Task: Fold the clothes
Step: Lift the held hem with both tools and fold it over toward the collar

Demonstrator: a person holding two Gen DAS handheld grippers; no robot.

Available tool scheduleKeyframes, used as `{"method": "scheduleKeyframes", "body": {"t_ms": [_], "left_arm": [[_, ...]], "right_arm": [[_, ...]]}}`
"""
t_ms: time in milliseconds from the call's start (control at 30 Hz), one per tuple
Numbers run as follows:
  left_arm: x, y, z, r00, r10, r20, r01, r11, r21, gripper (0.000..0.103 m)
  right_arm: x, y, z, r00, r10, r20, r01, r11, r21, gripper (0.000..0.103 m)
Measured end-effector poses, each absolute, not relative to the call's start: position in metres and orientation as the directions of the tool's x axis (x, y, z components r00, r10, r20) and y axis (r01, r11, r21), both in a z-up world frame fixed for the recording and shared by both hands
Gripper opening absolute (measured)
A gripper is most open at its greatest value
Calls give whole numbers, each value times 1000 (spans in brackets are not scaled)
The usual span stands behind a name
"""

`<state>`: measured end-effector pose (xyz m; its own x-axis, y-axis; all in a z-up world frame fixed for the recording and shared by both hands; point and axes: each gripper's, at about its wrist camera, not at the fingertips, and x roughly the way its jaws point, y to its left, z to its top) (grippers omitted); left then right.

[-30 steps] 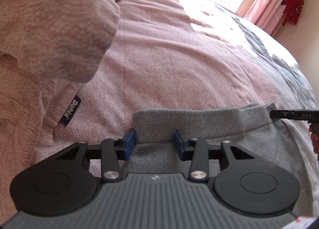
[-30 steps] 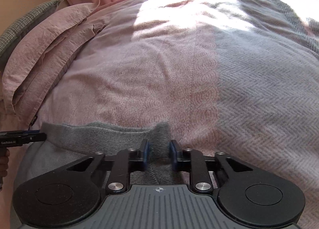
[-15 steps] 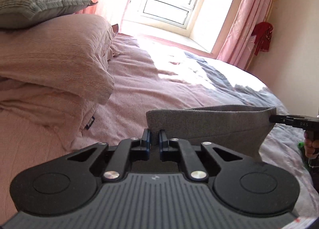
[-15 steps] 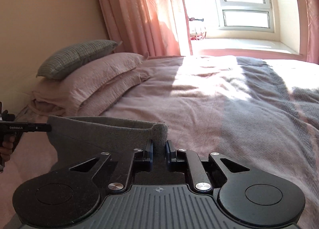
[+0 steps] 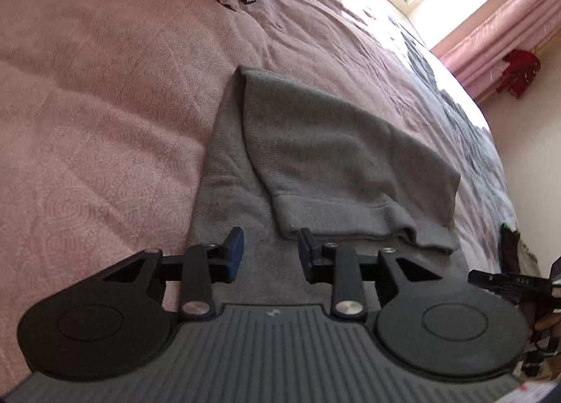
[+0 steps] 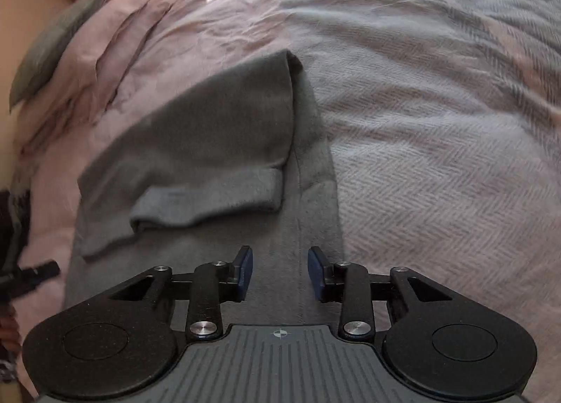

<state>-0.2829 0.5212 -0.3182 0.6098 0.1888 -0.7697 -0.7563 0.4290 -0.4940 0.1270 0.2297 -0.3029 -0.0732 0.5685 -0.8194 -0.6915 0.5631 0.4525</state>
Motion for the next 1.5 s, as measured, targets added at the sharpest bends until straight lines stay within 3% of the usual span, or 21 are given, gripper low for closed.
{"method": "scheduleKeyframes", "body": {"t_ms": [167, 300, 400, 500, 800, 1067, 1100, 1267, 1433, 1500], "left_arm": [[-263, 541, -338, 658, 138, -740, -743, 278, -609, 38], [-256, 545, -363, 674, 88, -733, -736, 165, -657, 38], [-252, 543, -371, 672, 82, -736, -738, 167, -654, 27], [-253, 543, -370, 643, 93, -760, -761, 189, -621, 12], [-267, 543, -371, 668, 81, -740, -741, 163, -651, 12], [-263, 547, -382, 710, 72, -701, -704, 118, -701, 15], [-264, 547, -379, 707, 80, -703, -706, 129, -696, 10], [-266, 551, -376, 719, 72, -691, -693, 144, -707, 10], [-262, 558, -388, 720, 66, -691, -693, 118, -711, 12], [-264, 561, -392, 731, 69, -678, -682, 85, -726, 12]], "right_arm": [[156, 248, -323, -114, 646, -755, -494, 623, 607, 36], [169, 258, -351, -150, 657, -739, -379, 652, 657, 36], [178, 256, -363, -152, 682, -715, -320, 651, 689, 36], [178, 259, -357, -151, 684, -714, -361, 634, 684, 34], [181, 256, -358, -134, 712, -689, -368, 610, 702, 40], [181, 265, -363, -162, 699, -697, -456, 573, 681, 35], [183, 260, -361, -161, 716, -679, -451, 559, 696, 36], [198, 249, -372, -188, 756, -627, -345, 547, 763, 36], [198, 261, -375, -264, 725, -636, -425, 504, 752, 35], [196, 262, -374, -300, 704, -644, -458, 486, 744, 30]]}}
